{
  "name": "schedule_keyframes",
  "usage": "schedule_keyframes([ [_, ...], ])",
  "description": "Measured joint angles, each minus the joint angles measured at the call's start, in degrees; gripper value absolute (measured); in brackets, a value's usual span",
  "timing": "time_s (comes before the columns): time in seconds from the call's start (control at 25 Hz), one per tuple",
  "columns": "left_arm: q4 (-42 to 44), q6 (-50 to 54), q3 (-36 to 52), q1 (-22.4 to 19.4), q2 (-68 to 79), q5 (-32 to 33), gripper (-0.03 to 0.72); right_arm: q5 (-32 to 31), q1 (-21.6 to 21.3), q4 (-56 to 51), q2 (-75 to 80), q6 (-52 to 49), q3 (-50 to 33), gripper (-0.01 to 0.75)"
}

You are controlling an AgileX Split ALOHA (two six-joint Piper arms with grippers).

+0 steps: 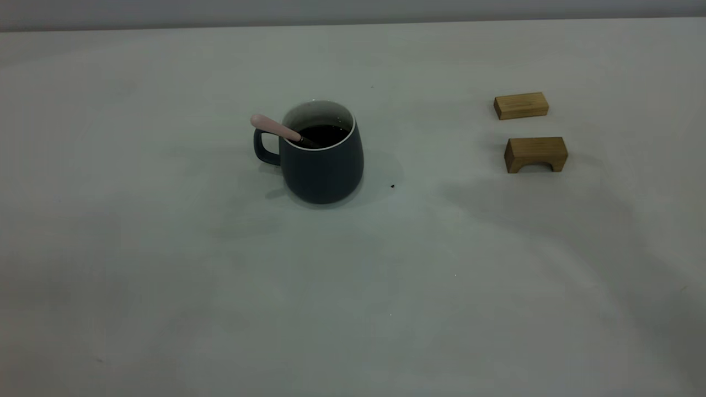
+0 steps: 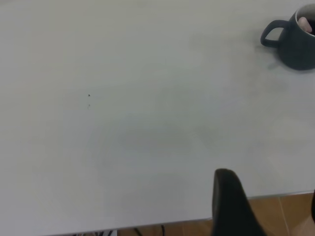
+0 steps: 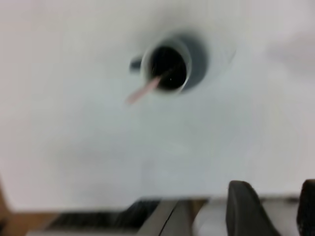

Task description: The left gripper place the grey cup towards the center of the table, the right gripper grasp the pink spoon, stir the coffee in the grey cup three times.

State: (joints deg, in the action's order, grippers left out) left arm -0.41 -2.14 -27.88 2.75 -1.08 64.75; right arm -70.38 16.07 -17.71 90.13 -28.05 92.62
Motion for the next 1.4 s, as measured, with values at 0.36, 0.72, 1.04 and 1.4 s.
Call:
schedule_keyframes([
  [0.36,0.0,0.0,0.0,0.0,0.0,0.0,0.461,-0.5,0.0,10.3,-26.4,15.3,-3.4,0.228],
  [0.72,0.0,0.0,0.0,0.0,0.0,0.0,0.461,-0.5,-1.0,12.1,-62.7,28.0,-31.7,0.233],
  [1.04,0.0,0.0,0.0,0.0,0.0,0.0,0.461,-0.6,-7.3,15.1,-81.2,28.8,-53.7,0.238],
  [1.4,0.0,0.0,0.0,0.0,0.0,0.0,0.461,4.9,-12.3,16.2,-88.4,28.9,-65.1,0.238],
])
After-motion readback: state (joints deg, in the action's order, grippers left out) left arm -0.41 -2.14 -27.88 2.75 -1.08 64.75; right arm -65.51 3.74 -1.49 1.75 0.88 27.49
